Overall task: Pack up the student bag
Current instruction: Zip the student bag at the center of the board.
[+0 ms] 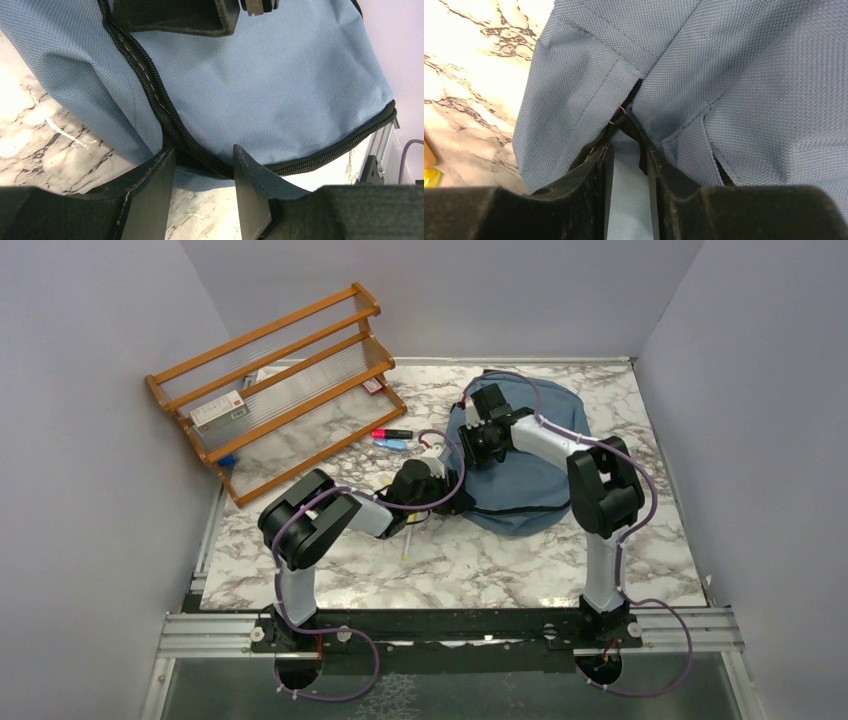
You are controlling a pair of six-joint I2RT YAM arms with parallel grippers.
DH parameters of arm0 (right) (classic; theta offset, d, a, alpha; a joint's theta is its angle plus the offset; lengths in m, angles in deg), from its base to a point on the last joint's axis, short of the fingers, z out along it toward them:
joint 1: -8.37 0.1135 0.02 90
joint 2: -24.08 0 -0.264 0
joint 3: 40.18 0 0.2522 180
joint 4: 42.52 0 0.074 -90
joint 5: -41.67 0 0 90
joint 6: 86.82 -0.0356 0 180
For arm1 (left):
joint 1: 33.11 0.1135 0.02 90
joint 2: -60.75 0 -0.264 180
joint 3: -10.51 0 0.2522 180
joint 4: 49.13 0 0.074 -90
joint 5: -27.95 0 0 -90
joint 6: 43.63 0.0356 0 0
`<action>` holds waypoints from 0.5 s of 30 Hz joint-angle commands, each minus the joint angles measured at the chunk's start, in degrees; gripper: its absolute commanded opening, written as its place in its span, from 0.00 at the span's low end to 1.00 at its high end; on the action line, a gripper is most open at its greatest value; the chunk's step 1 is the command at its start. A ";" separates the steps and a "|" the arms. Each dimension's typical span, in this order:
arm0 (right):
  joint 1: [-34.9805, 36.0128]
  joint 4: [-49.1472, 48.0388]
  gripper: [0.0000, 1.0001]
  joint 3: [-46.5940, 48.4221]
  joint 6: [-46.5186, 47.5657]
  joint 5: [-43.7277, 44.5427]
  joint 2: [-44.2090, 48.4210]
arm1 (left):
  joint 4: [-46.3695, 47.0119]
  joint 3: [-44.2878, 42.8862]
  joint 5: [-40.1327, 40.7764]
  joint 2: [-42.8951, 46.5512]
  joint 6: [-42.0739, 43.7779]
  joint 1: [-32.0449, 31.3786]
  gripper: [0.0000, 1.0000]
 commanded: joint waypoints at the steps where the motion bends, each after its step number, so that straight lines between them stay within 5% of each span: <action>1: 0.48 -0.51 0.32 -0.19 0.88 3.46 -2.17 | -4.12 1.69 -1.62 -1.18 0.19 -0.87 0.47; 7: 0.47 -1.68 0.03 -1.28 -0.57 3.12 -0.19 | -4.14 2.37 -1.45 -0.14 -0.11 -0.79 0.47; 15: 0.46 -3.14 0.01 -2.80 0.17 -6.54 6.24 | -4.20 4.26 -2.85 9.42 -1.98 0.79 0.50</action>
